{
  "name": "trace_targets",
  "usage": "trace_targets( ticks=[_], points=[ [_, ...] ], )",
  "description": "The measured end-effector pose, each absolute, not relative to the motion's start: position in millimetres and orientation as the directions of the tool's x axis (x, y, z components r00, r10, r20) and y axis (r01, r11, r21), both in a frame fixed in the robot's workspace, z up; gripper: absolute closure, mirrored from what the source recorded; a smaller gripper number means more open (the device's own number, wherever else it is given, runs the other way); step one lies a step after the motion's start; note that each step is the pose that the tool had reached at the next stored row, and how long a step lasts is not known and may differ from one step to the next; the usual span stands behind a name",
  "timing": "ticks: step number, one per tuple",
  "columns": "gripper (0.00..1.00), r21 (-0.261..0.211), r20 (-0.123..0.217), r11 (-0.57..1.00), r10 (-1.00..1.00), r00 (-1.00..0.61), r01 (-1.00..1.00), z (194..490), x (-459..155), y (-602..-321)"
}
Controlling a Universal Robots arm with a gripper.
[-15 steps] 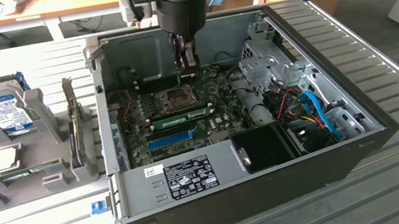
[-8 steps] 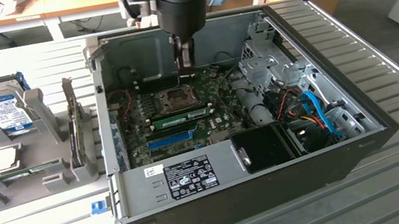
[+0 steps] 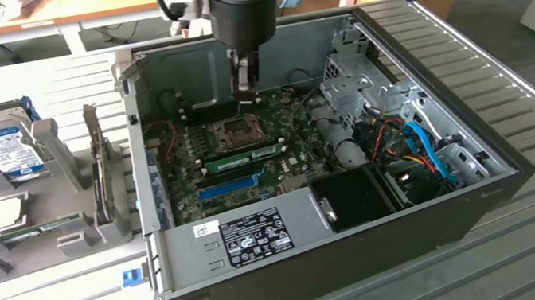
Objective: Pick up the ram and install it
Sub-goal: 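Press down the ram until it locks into place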
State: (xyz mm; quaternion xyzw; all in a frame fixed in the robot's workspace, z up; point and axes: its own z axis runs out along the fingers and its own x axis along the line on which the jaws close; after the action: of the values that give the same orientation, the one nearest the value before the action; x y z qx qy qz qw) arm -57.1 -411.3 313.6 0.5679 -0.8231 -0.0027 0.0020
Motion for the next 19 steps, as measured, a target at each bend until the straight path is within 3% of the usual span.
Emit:
trace_targets(
  ticks=[19],
  points=[
    [0.9,0.007,0.0,0.651,-0.759,-0.651,-0.759,312.5,-57.1,-411.3]
  ],
)
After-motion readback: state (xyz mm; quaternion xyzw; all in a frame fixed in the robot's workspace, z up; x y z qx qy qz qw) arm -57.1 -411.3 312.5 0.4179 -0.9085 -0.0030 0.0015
